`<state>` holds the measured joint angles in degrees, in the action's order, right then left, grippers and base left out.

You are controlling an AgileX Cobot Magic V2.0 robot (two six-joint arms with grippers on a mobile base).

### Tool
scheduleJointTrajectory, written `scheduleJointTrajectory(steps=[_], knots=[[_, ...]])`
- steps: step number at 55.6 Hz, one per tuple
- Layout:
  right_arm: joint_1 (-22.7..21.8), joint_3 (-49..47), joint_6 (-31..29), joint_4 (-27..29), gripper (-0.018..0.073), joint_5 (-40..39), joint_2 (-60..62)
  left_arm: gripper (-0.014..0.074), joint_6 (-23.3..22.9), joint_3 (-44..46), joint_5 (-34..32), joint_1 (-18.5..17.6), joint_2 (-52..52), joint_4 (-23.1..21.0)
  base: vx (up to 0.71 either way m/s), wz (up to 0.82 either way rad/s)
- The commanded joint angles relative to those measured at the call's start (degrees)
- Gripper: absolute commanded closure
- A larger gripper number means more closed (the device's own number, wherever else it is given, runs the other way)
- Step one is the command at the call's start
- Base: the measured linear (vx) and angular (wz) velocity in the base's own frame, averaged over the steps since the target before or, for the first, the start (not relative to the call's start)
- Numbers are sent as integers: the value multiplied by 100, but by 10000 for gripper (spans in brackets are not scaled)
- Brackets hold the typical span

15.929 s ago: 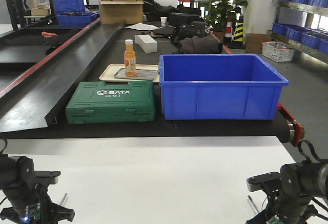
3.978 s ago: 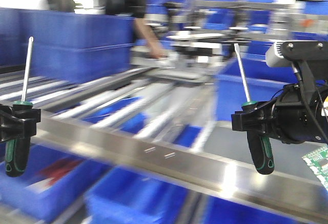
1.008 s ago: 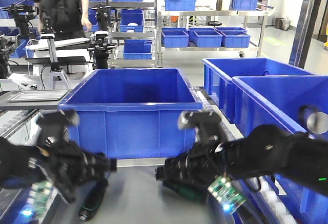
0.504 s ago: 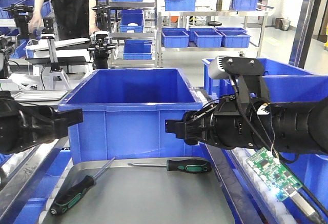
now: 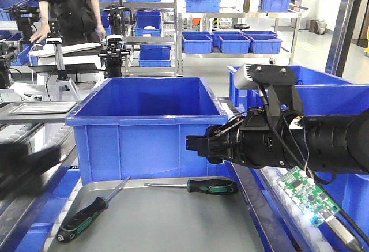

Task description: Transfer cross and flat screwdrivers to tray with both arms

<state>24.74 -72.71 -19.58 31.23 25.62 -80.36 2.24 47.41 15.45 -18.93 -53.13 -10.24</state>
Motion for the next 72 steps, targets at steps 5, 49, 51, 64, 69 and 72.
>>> scheduleJointTrajectory(steps=[5, 49, 51, 64, 69, 72], knots=[[-35, -176, -33, 79, 1, -364, 197, 370, -62, -1446, -1215, 679, 1371, 83, 0, 0], [-35, -176, -33, 79, 13, -335, 197, 603, -62, -4732, -768, 1843, 5371, 503, 0, 0], [-35, -176, -33, 79, 13, -335, 197, 603, -62, -4732, -768, 1843, 5371, 503, 0, 0], [-35, -176, -33, 79, 13, -327, 197, 603, -62, -4732, -768, 1843, 5371, 503, 0, 0], [-35, -176, -33, 79, 13, -320, 197, 603, -62, -4732, -768, 1843, 5371, 503, 0, 0], [-35, -176, -60, -83, 13, -307, 210, 603, -62, -4732, -768, 1843, 5371, 503, 0, 0]])
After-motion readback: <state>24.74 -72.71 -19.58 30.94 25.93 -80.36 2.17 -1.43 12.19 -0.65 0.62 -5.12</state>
